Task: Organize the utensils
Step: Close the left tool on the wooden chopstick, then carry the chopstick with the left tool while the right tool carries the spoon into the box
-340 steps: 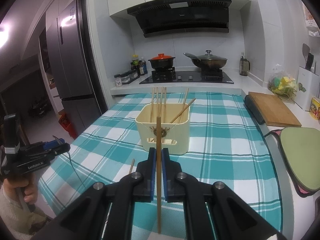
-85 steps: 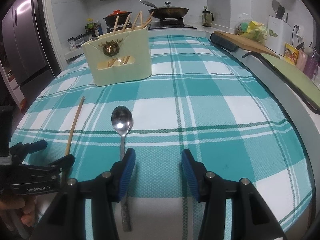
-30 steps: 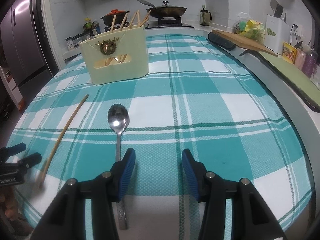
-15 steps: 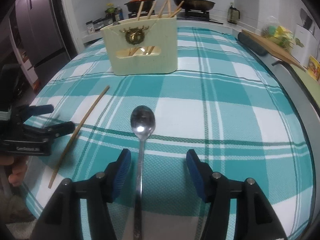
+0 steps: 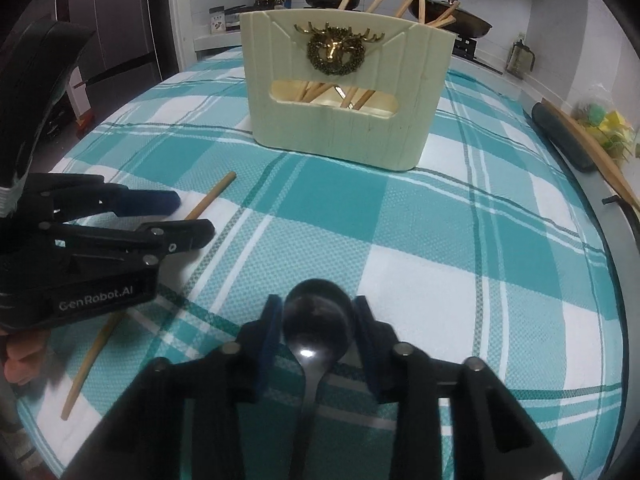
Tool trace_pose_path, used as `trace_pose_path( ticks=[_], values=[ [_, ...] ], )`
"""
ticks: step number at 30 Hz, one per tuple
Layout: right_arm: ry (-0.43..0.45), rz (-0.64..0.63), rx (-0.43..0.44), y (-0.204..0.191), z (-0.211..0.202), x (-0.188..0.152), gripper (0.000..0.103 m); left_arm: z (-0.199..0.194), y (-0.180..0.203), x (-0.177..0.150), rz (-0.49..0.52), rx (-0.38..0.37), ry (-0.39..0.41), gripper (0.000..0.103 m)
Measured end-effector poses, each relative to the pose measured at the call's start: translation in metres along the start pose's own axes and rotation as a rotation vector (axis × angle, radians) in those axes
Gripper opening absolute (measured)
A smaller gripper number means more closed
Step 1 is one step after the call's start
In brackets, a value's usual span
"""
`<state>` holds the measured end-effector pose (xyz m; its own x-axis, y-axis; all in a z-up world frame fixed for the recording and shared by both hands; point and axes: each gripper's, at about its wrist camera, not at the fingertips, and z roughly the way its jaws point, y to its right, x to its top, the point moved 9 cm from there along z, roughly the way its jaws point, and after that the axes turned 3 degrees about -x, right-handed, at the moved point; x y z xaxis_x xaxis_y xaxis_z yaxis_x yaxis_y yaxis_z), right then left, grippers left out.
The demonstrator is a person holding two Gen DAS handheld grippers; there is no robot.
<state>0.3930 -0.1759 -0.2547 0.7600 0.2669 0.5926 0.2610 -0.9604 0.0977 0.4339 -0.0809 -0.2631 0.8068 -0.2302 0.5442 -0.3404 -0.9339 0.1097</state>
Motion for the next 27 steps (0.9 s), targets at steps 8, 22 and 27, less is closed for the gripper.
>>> trace_pose_path(
  ticks=[8, 22, 27],
  values=[
    [0.148, 0.080, 0.068, 0.014, -0.050, 0.015, 0.035, -0.059, -0.010, 0.014, -0.071, -0.025, 0.152, 0.004],
    [0.362, 0.095, 0.069, 0.011, -0.151, 0.037, 0.035, -0.191, -0.029, 0.022, -0.148, -0.067, 0.433, 0.004],
    [0.392, 0.093, 0.069, 0.009, -0.163, 0.042, 0.035, -0.211, -0.032, 0.023, -0.167, -0.077, 0.484, 0.004]
  ],
)
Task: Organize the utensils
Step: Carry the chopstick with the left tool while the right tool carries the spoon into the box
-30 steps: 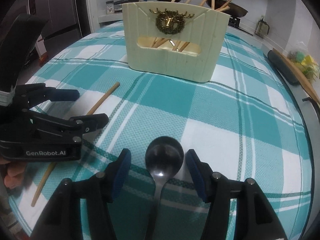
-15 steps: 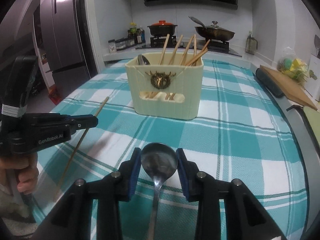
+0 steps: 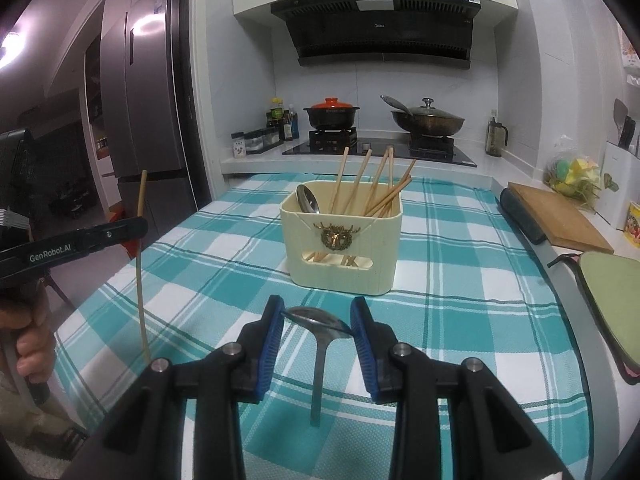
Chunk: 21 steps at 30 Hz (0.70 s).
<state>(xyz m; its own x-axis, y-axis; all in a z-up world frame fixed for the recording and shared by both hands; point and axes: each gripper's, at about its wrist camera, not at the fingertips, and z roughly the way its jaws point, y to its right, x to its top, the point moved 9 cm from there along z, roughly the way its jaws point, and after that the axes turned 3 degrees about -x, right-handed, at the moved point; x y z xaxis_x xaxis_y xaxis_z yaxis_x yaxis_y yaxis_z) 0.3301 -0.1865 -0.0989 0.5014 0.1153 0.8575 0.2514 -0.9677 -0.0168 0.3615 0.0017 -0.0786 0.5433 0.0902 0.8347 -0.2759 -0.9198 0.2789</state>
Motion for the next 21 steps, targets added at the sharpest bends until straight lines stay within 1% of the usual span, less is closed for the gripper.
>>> trace_pose_path(
  ticks=[5, 10, 17, 21],
  values=[
    [0.024, 0.005, -0.006, 0.002, -0.009, 0.007, 0.035, -0.014, 0.001, 0.008, -0.017, -0.012, 0.040, 0.004],
    [0.046, 0.006, -0.014, 0.007, -0.016, 0.015, 0.034, -0.024, 0.005, 0.014, -0.014, -0.018, 0.065, 0.004],
    [0.062, 0.000, -0.015, 0.011, -0.025, 0.025, 0.034, -0.023, 0.011, 0.017, -0.014, -0.038, 0.055, 0.004],
    [0.068, -0.007, -0.007, 0.013, -0.029, 0.034, 0.034, -0.018, 0.010, 0.024, -0.017, -0.049, 0.045, 0.004]
  ],
)
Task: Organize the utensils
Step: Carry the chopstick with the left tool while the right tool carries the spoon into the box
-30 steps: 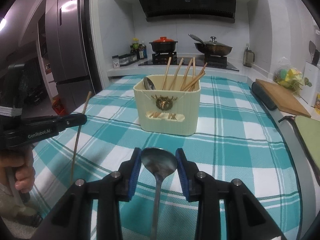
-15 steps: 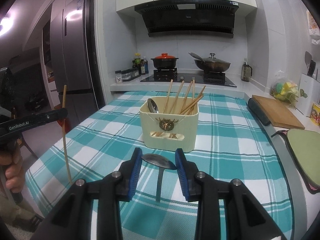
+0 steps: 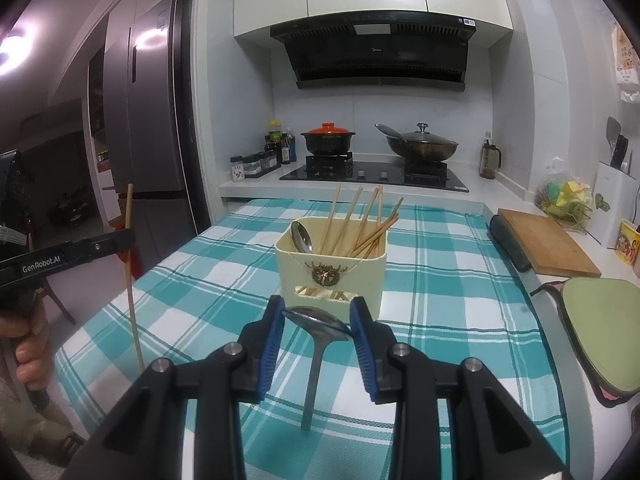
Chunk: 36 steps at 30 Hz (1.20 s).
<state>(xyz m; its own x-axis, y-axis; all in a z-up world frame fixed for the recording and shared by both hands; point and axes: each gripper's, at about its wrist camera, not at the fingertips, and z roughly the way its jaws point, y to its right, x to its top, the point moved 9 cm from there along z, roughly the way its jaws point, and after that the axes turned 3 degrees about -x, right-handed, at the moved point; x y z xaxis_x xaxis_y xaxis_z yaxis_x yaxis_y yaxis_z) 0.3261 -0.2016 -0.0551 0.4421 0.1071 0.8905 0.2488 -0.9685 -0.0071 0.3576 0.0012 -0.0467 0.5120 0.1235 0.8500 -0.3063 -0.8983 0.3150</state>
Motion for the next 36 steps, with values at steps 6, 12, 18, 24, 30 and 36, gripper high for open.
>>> trace_pose_path(
  ticks=[6, 12, 18, 24, 30, 36],
  values=[
    [0.005, 0.009, 0.032, 0.008, 0.005, 0.028, 0.034, 0.009, -0.002, 0.027, -0.018, -0.025, 0.011, 0.004],
    [-0.021, 0.027, 0.075, 0.021, 0.030, 0.071, 0.034, 0.026, -0.001, 0.085, 0.003, -0.030, 0.051, 0.004],
    [0.006, 0.063, 0.091, 0.039, 0.059, 0.133, 0.034, 0.063, 0.009, 0.158, 0.055, -0.025, 0.120, 0.004],
    [0.040, 0.038, 0.050, 0.054, 0.103, 0.177, 0.034, 0.121, 0.012, 0.198, 0.090, 0.005, 0.163, 0.004],
    [-0.038, 0.022, 0.037, 0.063, 0.169, 0.164, 0.034, 0.200, 0.002, 0.176, 0.060, 0.029, 0.081, 0.004],
    [-0.207, 0.073, 0.064, 0.066, 0.229, 0.110, 0.031, 0.260, -0.016, 0.119, -0.006, 0.041, -0.080, 0.005]
  ],
)
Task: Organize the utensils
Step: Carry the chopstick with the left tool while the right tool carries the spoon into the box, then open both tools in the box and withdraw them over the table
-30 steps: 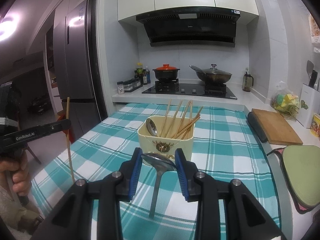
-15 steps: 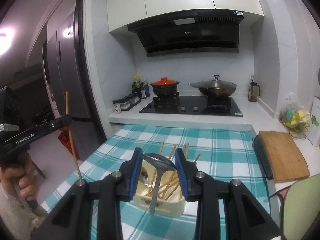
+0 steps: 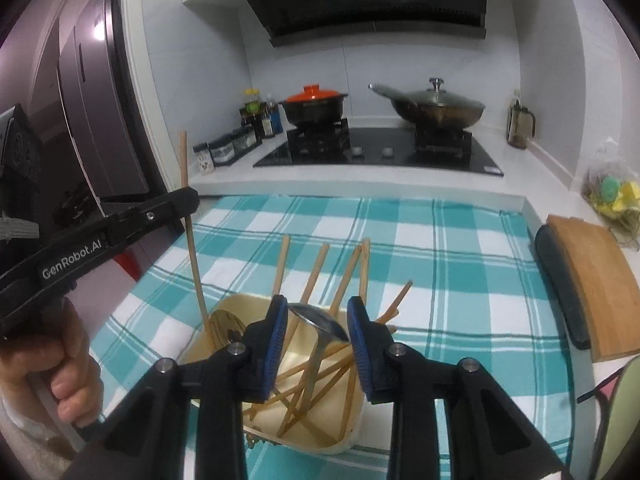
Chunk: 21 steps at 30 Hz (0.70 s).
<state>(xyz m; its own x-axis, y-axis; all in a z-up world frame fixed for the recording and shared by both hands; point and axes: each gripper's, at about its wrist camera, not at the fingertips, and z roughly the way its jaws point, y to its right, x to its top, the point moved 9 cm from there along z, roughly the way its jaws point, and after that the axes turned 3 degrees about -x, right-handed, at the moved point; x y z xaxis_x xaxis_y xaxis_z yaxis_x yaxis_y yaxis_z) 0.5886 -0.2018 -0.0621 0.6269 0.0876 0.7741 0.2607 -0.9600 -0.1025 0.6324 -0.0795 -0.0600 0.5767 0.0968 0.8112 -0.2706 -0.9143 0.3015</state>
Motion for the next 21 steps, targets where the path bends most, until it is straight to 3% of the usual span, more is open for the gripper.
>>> trace_pose_path(
  ticks=[2, 4, 5, 6, 10, 12, 17, 21],
  values=[
    [-0.043, 0.009, 0.003, 0.003, 0.018, -0.009, 0.031, 0.013, -0.008, -0.013, -0.010, 0.028, -0.053, 0.009],
    [-0.074, 0.035, 0.024, 0.005, 0.030, -0.012, 0.032, 0.012, -0.013, -0.020, -0.012, 0.046, -0.077, 0.036],
    [-0.074, 0.048, 0.016, 0.008, 0.031, -0.010, 0.035, 0.005, -0.017, -0.019, -0.006, 0.067, -0.063, 0.057],
    [-0.060, 0.061, 0.009, 0.011, 0.027, -0.007, 0.037, -0.004, -0.019, -0.019, 0.005, 0.088, -0.040, 0.071],
    [0.038, 0.084, -0.041, 0.022, -0.011, 0.009, 0.056, -0.044, -0.020, -0.021, 0.080, 0.152, 0.006, 0.088],
    [0.071, 0.069, -0.072, 0.023, -0.032, 0.010, 0.063, -0.066, -0.019, -0.026, 0.123, 0.216, 0.027, 0.101],
    [0.136, 0.017, -0.161, 0.013, -0.088, -0.012, 0.084, -0.122, -0.011, -0.048, 0.166, 0.369, 0.066, 0.102],
    [0.177, -0.024, -0.214, -0.005, -0.128, -0.042, 0.087, -0.159, -0.008, -0.073, 0.100, 0.388, 0.058, 0.102]
  ],
)
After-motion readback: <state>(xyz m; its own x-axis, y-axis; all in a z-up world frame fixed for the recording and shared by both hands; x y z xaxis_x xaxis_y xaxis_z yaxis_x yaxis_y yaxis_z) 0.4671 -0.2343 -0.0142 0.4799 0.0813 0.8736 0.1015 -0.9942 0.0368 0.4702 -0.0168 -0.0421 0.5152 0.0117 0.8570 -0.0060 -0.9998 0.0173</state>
